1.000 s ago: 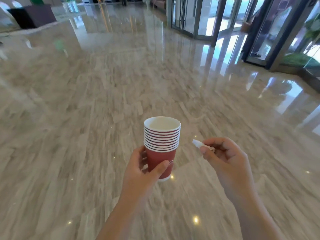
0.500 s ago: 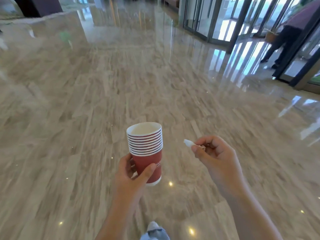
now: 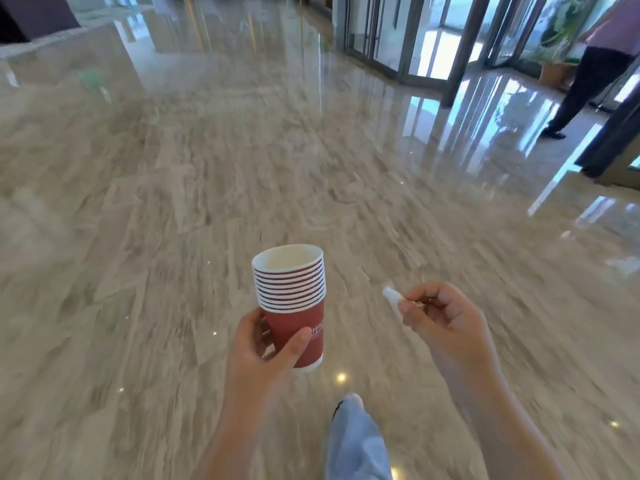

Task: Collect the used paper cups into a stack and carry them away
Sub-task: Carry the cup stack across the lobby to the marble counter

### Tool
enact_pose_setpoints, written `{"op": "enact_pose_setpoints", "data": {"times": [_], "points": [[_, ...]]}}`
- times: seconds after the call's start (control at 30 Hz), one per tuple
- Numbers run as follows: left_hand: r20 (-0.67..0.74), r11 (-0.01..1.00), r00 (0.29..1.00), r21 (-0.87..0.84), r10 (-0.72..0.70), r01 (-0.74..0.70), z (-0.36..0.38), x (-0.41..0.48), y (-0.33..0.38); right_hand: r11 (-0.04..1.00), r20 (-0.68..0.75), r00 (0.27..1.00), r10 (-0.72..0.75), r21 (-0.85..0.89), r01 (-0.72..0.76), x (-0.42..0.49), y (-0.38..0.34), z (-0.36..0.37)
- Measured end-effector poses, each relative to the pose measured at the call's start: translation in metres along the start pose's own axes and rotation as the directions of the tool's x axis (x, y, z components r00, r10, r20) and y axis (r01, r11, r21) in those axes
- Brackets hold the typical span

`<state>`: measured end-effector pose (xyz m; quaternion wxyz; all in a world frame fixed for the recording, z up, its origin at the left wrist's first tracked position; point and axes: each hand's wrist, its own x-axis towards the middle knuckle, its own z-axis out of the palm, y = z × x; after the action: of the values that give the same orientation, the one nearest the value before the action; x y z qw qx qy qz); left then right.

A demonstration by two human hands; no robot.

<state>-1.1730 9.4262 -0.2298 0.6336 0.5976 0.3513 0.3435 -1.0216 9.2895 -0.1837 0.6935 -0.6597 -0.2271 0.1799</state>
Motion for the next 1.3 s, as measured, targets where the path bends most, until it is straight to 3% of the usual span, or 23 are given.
{"op": "enact_pose_setpoints", "data": {"times": [0.37, 0.6, 0.93, 1.3], "points": [[0.123, 0.998, 0.991, -0.033, 0.053, -0.049, 0.131, 0.29, 0.049, 0.995, -0.016, 0.997, -0.077, 0.062, 0.078, 0.309, -0.002, 0.026], [0.035, 1.0, 0.999, 0.002, 0.004, -0.004, 0.136, 0.469, 0.022, 0.999, -0.025, 1.0, -0.017, 0.048, 0.018, 0.477, 0.039, 0.081], [-0.029, 0.999, 0.999, -0.017, 0.039, -0.039, 0.119, 0.777, 0.046, 0.993, 0.098, 0.99, -0.105, -0.051, 0.11, 0.757, 0.038, 0.241], [0.023, 1.0, 1.0, 0.001, -0.005, 0.005, 0.164, 1.06, 0.032, 0.999, -0.052, 0.999, -0.011, -0.041, 0.009, 1.028, 0.102, 0.301]]}}
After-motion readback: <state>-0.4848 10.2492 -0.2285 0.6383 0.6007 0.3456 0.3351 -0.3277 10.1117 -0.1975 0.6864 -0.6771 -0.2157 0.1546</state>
